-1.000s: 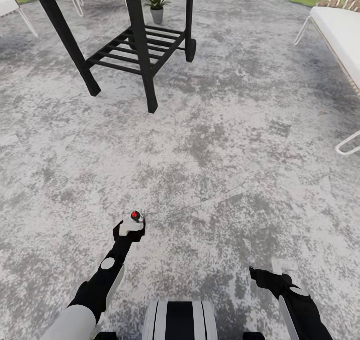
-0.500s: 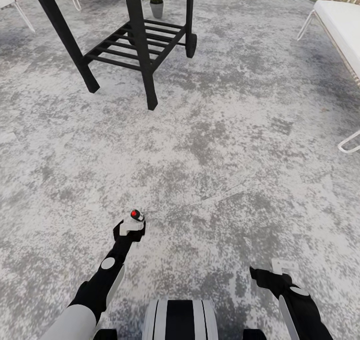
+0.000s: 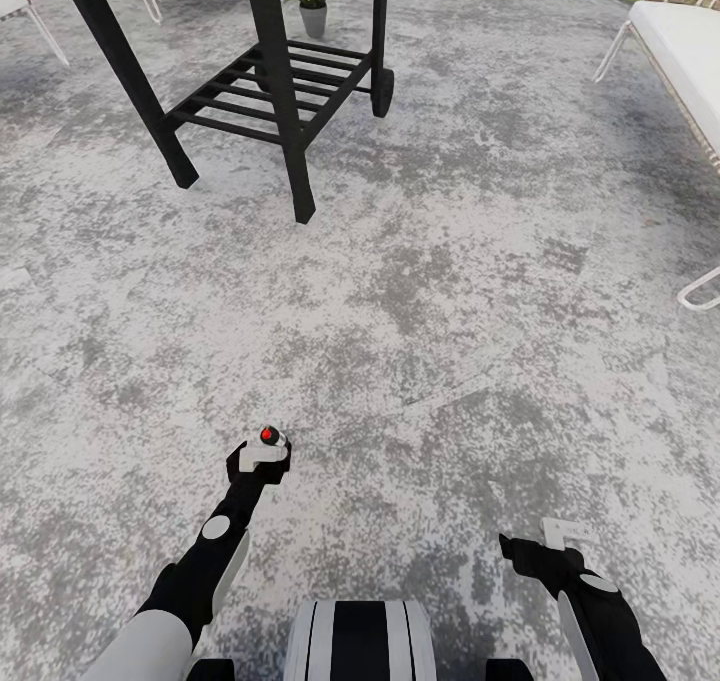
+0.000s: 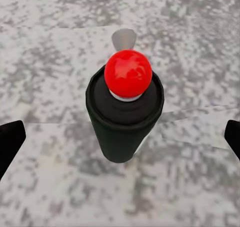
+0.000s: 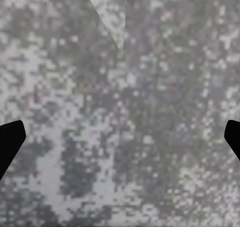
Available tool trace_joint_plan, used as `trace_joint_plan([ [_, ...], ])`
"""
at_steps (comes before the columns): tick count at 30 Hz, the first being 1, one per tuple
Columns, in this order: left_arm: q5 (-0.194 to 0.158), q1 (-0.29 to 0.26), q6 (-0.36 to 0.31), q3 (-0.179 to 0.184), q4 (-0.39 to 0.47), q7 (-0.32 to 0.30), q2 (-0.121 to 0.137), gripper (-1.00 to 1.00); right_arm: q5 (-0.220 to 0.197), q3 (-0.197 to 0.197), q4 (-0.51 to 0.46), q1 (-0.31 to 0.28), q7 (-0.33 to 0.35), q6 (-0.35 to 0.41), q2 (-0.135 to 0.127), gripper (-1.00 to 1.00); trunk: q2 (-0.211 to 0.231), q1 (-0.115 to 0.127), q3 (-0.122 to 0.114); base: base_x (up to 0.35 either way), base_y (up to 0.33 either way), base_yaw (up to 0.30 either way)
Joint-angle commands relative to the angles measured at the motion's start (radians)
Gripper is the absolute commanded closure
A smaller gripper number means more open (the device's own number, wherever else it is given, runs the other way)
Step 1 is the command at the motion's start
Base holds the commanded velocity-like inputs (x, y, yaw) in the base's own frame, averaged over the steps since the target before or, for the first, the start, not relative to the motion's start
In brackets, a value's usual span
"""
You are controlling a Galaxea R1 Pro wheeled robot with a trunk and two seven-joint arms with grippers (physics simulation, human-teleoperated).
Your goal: Pick up the pesticide atomizer in the garden and spray insectifuge to fully cover both potted plants in the garden.
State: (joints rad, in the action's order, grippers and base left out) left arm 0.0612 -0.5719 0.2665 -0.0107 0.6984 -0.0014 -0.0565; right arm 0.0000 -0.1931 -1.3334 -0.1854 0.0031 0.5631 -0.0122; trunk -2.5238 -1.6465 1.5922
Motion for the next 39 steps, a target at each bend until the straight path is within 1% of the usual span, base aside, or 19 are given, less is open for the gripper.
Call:
trace_joint_plan([
  [1, 0.006, 0.0, 0.003, -0.001, 0.0, 0.0, 0.0, -1.0, 0.0, 0.0, -0.001, 0.0, 0.0, 0.005, 0.0, -1.0, 0.0, 0.0, 0.001, 0.123, 0.0, 0.0],
  [7, 0.006, 0.0, 0.003, -0.001, 0.0, 0.0, 0.0, -1.0, 0.0, 0.0, -0.001, 0.0, 0.001, 0.005, 0.0, -1.0, 0.0, 0.0, 0.001, 0.08, 0.0, 0.0],
  [24, 0.006, 0.0, 0.003, -0.002, 0.0, 0.0, 0.0, -1.0, 0.0, 0.0, -0.001, 0.0, 0.0, 0.006, 0.0, -1.0, 0.0, 0.0, 0.005, 0.001, 0.0, 0.0],
  [32, 0.006, 0.0, 0.003, -0.002, 0.0, 0.0, 0.0, -1.0, 0.0, 0.0, 0.0, 0.0, 0.0, 0.006, 0.0, -1.0, 0.0, 0.0, 0.013, 0.0, 0.0, 0.0],
  [39, 0.006, 0.0, 0.003, -0.001, 0.0, 0.0, 0.0, -1.0, 0.0, 0.0, 0.0, 0.0, 0.0, 0.005, 0.0, -1.0, 0.0, 0.0, 0.014, 0.0, 0.0, 0.0],
])
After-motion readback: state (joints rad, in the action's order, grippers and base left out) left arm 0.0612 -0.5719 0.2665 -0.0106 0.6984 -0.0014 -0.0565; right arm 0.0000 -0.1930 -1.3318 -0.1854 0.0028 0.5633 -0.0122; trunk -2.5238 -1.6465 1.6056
